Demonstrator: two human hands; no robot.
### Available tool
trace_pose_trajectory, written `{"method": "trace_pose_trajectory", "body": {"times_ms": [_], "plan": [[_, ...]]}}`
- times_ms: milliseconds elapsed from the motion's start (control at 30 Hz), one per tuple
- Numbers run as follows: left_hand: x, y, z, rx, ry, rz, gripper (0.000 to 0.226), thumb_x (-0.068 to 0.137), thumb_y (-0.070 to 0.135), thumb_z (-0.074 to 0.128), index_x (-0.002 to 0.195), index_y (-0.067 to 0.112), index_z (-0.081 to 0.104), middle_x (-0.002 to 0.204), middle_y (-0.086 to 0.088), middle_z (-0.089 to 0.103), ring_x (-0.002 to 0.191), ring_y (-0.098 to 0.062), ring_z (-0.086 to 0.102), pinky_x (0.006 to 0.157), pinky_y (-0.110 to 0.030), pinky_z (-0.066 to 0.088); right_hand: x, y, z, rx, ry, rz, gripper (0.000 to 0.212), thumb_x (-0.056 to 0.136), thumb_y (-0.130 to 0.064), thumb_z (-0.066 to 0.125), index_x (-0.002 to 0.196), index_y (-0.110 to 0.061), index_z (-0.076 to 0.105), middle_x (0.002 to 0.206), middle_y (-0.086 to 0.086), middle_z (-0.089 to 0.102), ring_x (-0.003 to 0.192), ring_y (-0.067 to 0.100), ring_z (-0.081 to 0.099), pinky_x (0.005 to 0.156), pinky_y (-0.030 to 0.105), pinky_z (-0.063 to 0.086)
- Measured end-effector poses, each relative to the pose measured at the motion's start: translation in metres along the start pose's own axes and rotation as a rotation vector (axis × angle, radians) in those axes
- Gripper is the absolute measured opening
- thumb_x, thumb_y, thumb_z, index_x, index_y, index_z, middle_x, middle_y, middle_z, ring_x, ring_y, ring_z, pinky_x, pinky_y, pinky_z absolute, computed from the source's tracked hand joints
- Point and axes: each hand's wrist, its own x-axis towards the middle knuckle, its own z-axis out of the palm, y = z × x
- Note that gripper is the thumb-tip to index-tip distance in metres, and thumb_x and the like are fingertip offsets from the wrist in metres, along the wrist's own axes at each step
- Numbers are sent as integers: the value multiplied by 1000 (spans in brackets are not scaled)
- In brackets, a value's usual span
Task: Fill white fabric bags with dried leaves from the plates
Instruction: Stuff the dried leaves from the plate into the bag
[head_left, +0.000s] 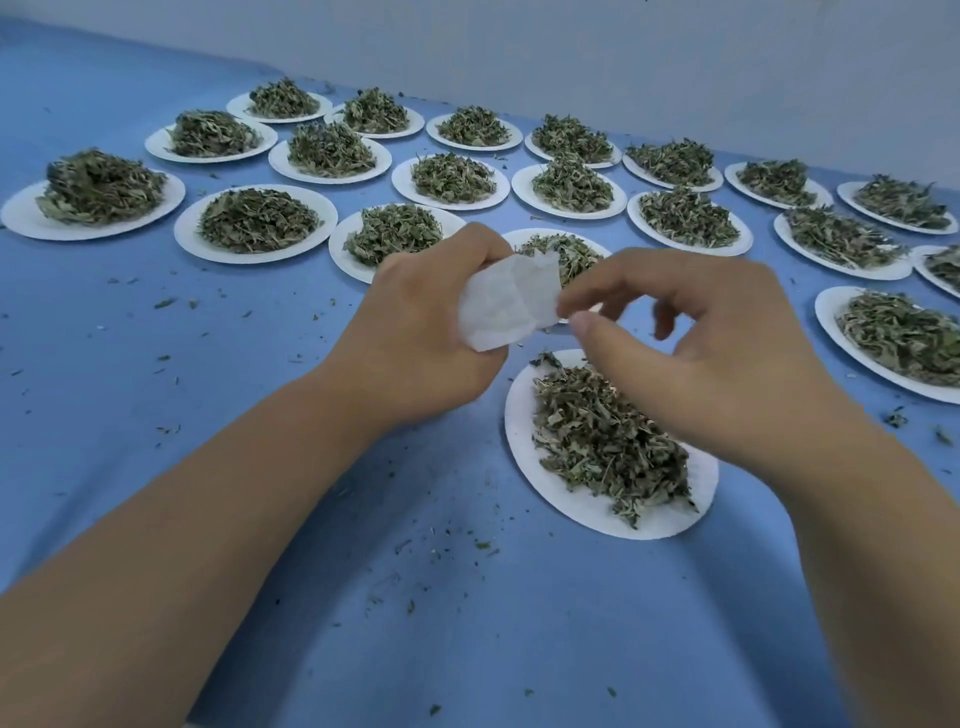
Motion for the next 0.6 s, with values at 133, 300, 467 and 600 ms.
{"method": "trace_pose_trajectory", "body": {"times_ms": [133, 300, 467, 600], "plan": [[0, -1, 0, 42, -59, -33, 34, 77, 26, 69, 96, 37, 44, 79, 12, 54, 70, -10, 50, 64, -22, 30, 0, 16, -19, -267, -394, 184, 43, 74, -68, 68, 115, -58, 61, 110, -43, 55, 96, -22, 50, 75, 11, 37], [1, -3, 2, 95, -97, -51, 33, 77, 28, 70, 105, 29, 53, 89, 8, 58, 78, -17, 53, 72, -33, 35, 3, 24, -12, -466, -543, 226, 51, 81, -59, 70, 130, -58, 52, 120, -25, 56, 110, 0, 55, 88, 27, 48], [2, -5, 3, 224, -151, -104, 37, 76, 32, 70, 101, 40, 44, 90, 13, 54, 82, -15, 48, 82, -39, 38, 4, 32, -11, -357, -427, 224, 32, 83, -28, 72, 107, -49, 68, 94, -20, 66, 73, -14, 56, 58, 8, 44], [4, -6, 3, 345, -195, -113, 35, 72, 37, 59, 106, 33, 52, 92, 12, 53, 83, -16, 44, 87, -41, 39, 4, 33, -25, -213, -282, 229, 27, 84, -24, 77, 98, -47, 72, 90, -36, 65, 69, -15, 59, 60, -1, 39]]}}
